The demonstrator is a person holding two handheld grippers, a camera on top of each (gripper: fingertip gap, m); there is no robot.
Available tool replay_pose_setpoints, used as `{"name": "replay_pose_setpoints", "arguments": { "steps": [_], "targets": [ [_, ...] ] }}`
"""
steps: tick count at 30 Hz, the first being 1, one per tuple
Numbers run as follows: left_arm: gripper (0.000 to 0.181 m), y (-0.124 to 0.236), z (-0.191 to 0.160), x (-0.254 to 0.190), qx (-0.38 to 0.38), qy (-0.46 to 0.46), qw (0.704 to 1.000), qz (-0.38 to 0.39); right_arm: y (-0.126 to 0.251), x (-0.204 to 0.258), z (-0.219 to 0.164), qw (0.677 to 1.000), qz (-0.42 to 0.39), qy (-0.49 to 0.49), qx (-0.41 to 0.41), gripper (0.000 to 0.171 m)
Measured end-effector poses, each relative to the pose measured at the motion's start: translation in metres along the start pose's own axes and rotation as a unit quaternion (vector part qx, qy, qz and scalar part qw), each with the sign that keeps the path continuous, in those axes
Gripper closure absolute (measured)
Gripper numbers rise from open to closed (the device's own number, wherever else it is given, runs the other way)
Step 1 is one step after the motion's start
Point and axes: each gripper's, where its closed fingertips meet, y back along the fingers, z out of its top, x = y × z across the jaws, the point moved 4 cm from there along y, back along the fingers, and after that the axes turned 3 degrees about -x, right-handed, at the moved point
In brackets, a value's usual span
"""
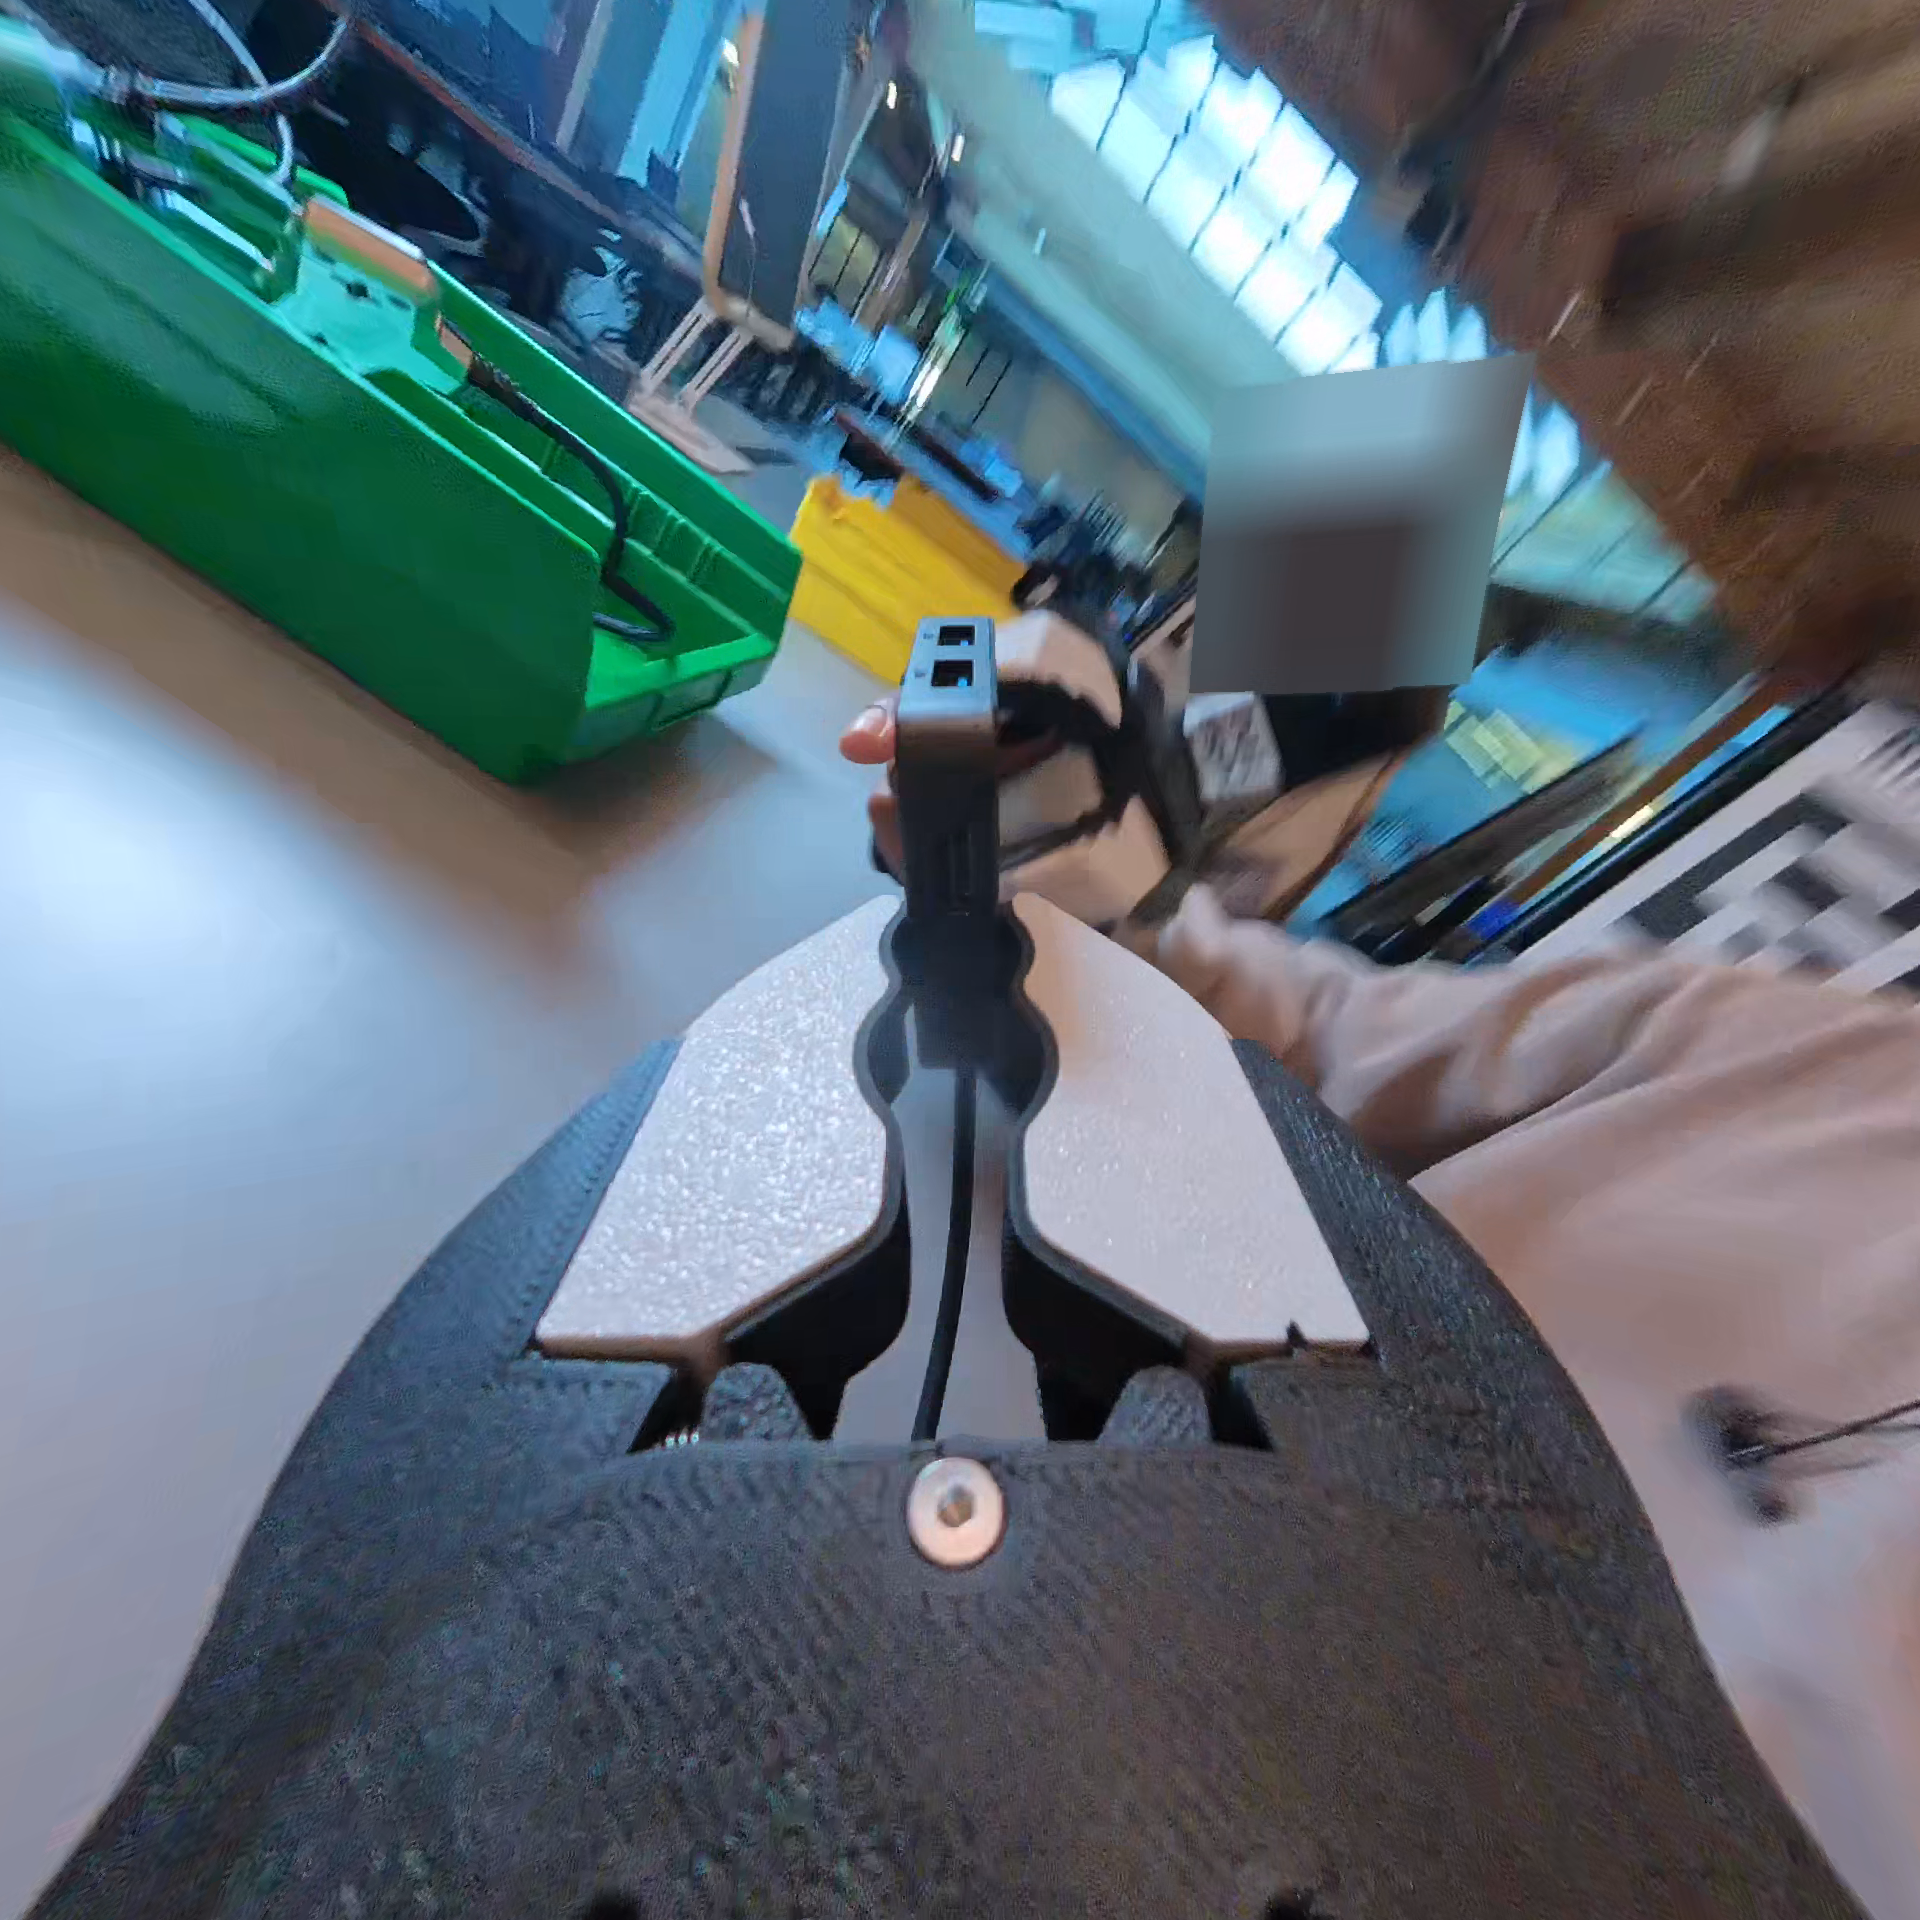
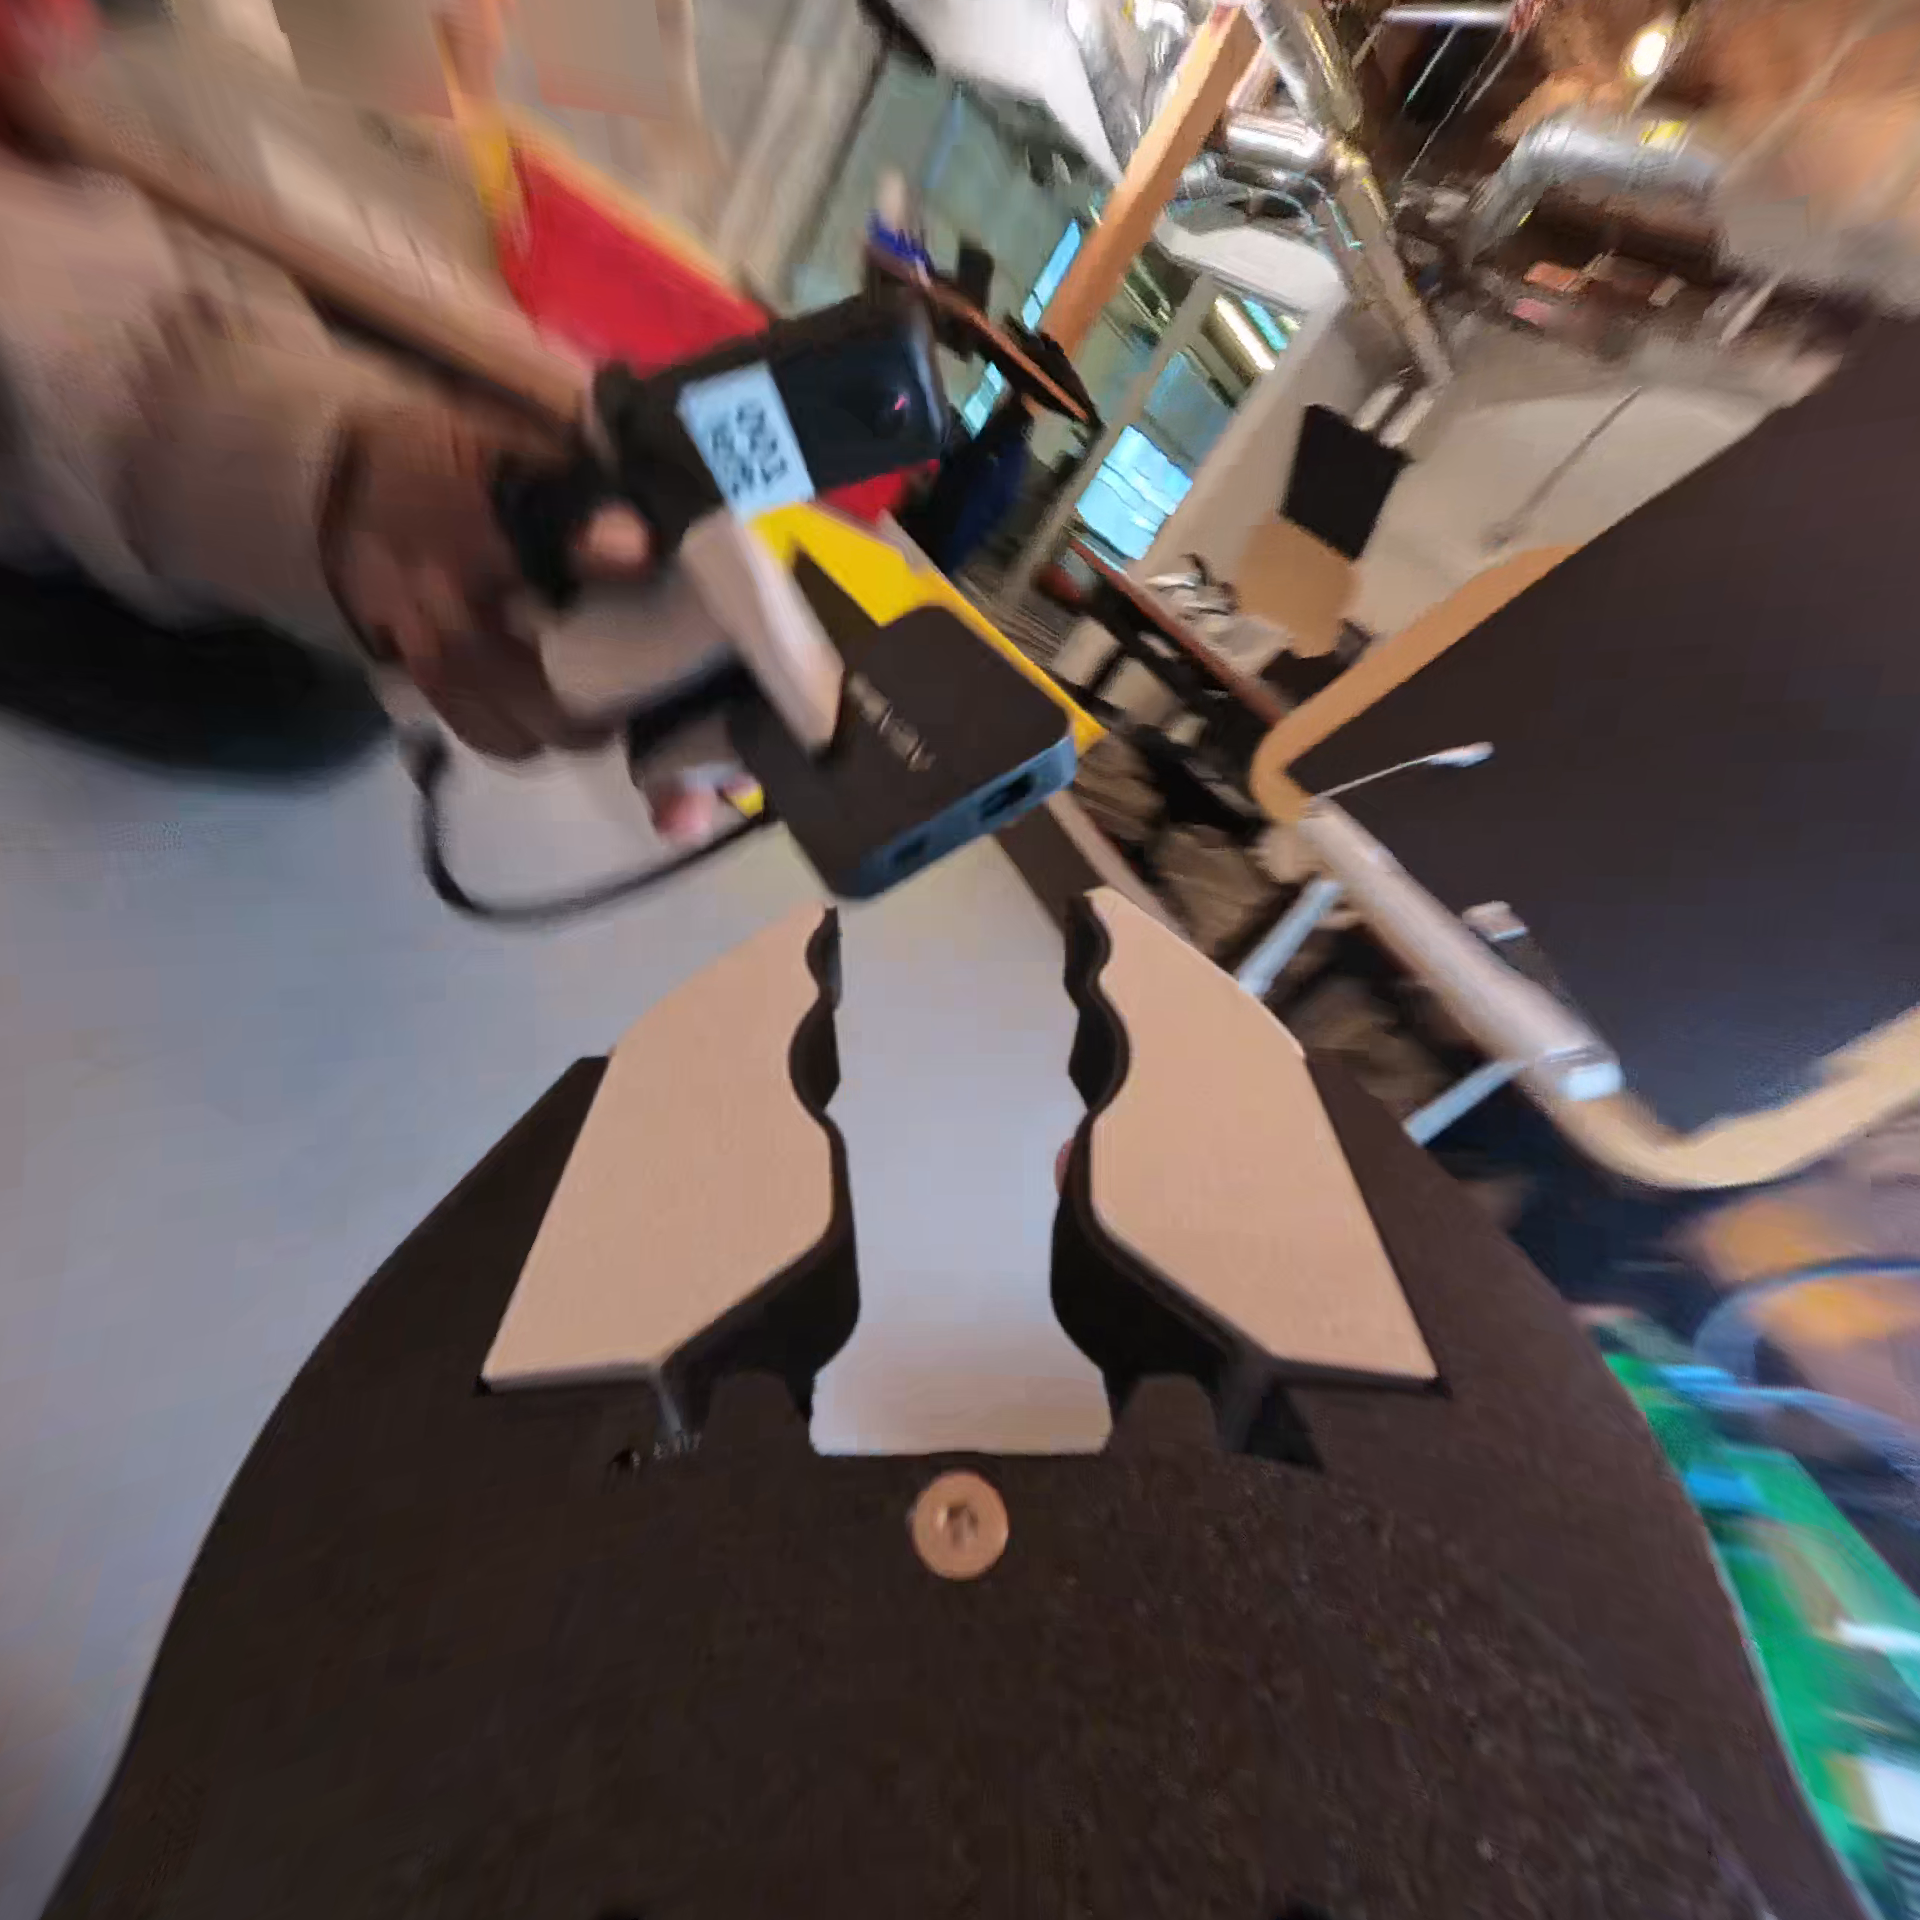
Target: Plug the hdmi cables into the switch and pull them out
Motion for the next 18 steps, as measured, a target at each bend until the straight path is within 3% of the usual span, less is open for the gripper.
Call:
{"name": "replay_pose_setpoints", "arguments": {
  "steps": [3, 6, 8, 10, 12, 14, 18],
  "targets": [
    [0.167, 0.004, -0.001, 0.015, -0.026, 0.116, 0.993, -0.012, -0.007, 0.012, -0.004, 0.971, -0.058, 0.226, 0.050, 0.122],
    [0.167, -0.001, -0.009, 0.024, -0.024, 0.155, 0.988, -0.001, -0.021, 0.026, -0.013, 0.928, -0.061, 0.356, 0.087, 0.116],
    [0.167, -0.009, -0.016, 0.021, -0.020, 0.171, 0.985, -0.004, -0.031, 0.033, -0.023, 0.911, -0.055, 0.396, 0.105, 0.121],
    [0.165, -0.017, -0.025, 0.019, -0.008, 0.171, 0.985, 0.008, -0.037, 0.031, -0.027, 0.895, -0.074, 0.426, 0.113, 0.140],
    [0.152, -0.019, -0.026, 0.015, -0.005, 0.163, 0.987, 0.001, -0.036, 0.026, -0.031, 0.907, -0.066, 0.393, 0.136, 0.156],
    [0.140, -0.016, -0.020, 0.014, 0.000, 0.115, 0.993, -0.001, -0.032, 0.019, -0.033, 0.932, -0.053, 0.327, 0.147, 0.157],
    [0.143, 0.006, 0.002, 0.021, -0.015, -0.071, 0.995, 0.064, -0.018, 0.009, -0.031, 0.993, 0.009, 0.067, 0.093, 0.157]
  ]
}}
